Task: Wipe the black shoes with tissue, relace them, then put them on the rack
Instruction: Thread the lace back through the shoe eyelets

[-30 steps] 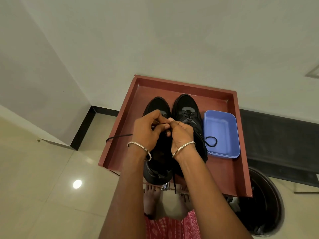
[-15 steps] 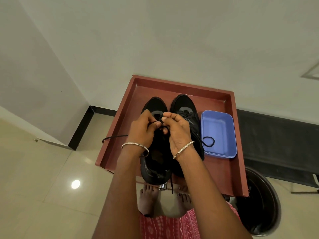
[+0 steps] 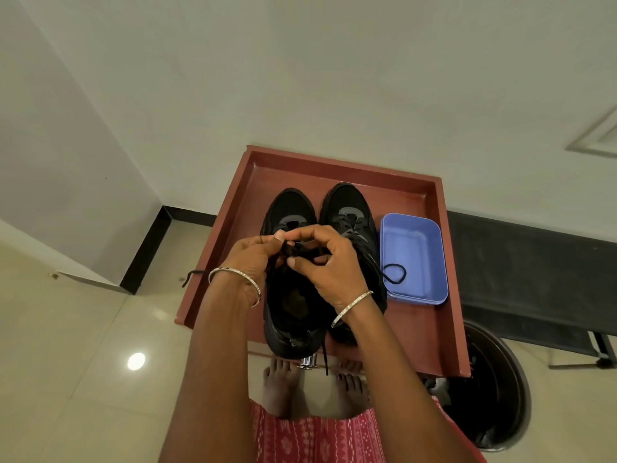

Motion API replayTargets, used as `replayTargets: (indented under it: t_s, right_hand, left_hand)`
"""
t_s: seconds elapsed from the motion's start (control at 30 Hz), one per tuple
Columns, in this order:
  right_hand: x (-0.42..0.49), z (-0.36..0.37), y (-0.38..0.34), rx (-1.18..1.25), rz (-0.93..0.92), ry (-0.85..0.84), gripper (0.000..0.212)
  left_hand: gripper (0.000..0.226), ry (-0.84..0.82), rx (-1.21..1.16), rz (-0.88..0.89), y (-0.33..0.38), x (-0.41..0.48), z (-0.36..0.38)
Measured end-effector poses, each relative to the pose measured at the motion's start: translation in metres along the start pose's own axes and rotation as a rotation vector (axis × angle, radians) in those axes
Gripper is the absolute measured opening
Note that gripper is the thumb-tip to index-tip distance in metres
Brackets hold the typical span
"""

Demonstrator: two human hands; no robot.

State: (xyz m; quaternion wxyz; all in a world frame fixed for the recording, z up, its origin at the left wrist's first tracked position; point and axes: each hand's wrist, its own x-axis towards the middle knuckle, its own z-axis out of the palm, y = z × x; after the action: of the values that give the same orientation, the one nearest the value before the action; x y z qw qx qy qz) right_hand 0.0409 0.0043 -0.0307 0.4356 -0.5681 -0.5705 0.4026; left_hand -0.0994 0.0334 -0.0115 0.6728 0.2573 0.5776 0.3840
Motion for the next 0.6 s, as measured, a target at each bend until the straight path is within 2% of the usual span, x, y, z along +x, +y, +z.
replayTargets:
  t_s: [0.13, 0.3, 0.53, 0.6]
  right_hand:
    - [0.005, 0.000, -0.001, 0.079, -0.017, 0.134, 0.020]
    - [0.008, 0.011, 0.001, 0.096, 0.020, 0.122, 0.003]
    - [0.002, 0.016, -0.005, 0.352, 0.092, 0.104, 0.006]
    - [-0.001, 0.016, -0.010, 0.486, 0.124, 0.099, 0.013]
  left_hand:
    - [0.021, 0.018, -0.013, -0.013, 0.000, -0.002, 0.002]
    - [0.017, 0.062, -0.023, -0.039, 0.000, 0.002, 0.002]
    - [0.014, 0.171, 0.006, -0.078, -0.002, 0.006, 0.008]
    - [0.014, 0.209, 0.015, -0.105, -0.002, 0.009, 0.007]
